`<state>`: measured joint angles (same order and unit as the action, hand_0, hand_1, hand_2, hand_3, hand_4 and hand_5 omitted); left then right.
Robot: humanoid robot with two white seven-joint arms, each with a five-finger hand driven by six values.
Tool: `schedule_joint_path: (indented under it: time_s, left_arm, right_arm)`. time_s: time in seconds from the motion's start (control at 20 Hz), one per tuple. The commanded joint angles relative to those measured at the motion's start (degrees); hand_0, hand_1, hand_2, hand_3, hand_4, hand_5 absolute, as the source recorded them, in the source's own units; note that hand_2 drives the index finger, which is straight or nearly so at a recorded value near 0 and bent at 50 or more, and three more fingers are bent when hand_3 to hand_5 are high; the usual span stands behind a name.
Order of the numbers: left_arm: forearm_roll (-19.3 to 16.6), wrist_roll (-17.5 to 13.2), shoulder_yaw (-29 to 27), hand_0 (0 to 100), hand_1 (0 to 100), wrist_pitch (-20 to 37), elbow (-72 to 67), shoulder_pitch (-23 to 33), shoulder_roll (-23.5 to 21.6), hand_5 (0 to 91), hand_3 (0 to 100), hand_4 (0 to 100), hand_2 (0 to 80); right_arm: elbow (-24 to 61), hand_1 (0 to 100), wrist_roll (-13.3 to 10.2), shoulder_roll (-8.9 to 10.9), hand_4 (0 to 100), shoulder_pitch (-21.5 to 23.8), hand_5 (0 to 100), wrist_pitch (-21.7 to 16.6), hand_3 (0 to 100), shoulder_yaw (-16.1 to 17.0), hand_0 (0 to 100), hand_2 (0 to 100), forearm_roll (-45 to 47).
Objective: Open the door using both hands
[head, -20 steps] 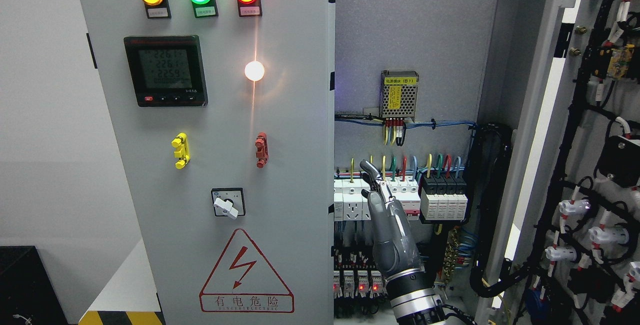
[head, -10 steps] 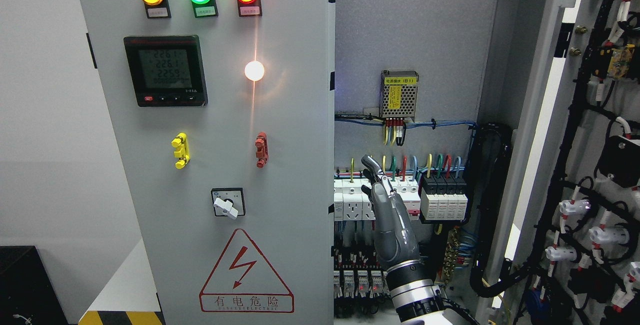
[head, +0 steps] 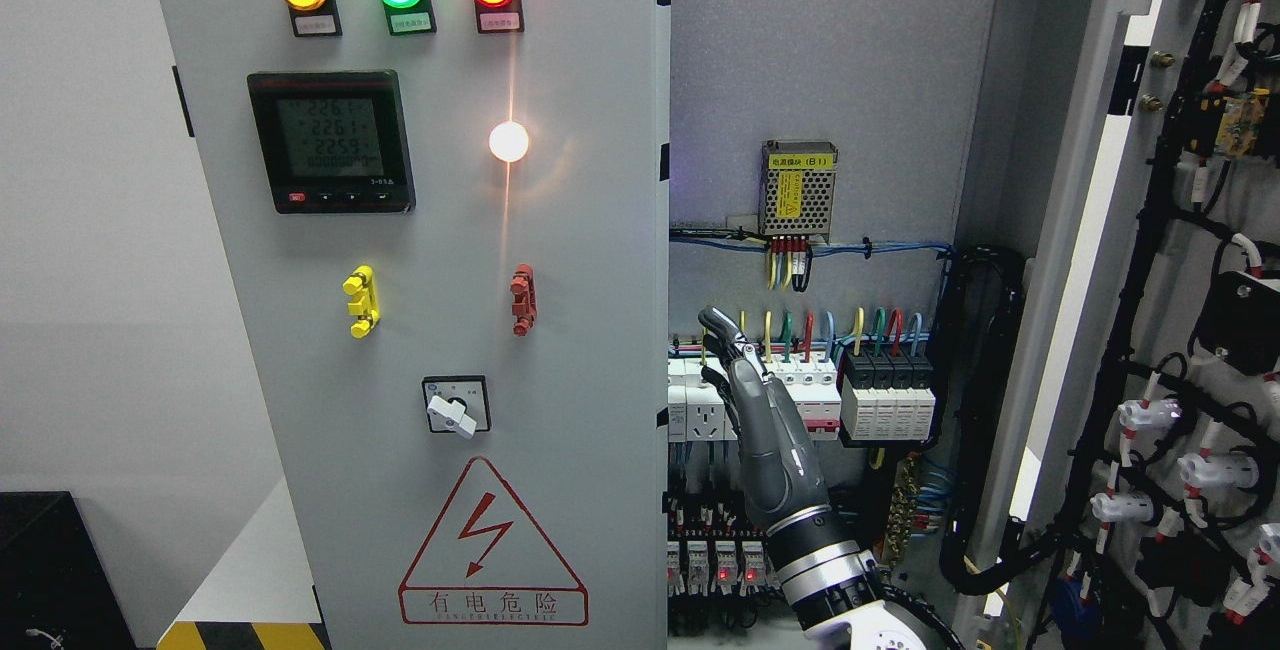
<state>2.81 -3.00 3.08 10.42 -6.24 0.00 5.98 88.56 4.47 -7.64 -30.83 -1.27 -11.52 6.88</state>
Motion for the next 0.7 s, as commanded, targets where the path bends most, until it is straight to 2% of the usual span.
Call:
schedule_joint_path:
  time_s: [0.0,0.25,0.4,0.65]
  left_arm:
    - [0.0,-0.16,0.0,0,0,0.04,0.0,-0.18,0.0,0.0,0,0,0.0]
    - [0.0,-0.16,0.0,0,0,0.04,0.0,-0.18,0.0,0.0,0,0,0.0]
    - [0.0,-0.16,0.0,0,0,0.04,0.0,-0.18,0.0,0.0,0,0,0.0]
    - [0.0,-0.16,0.0,0,0,0.04,0.0,-0.18,0.0,0.0,0,0,0.0]
  right_arm:
    - [-3.04,0,0.37,0.34,0,-1.68,0,1.26,0,1.24,19,0,5.23]
    - [-3.57,0,0.46,0.52,0,-2.56,0,1.97,0,1.24,19,0,5.86]
    - [-4.62,0,4.05,0.52,0,-2.74,0,1.97,0,1.32,19,0,5.86]
    - [-6.03,0,4.67,0.6,0,-3.62,0,1.97,0,1.32,19,0,7.87]
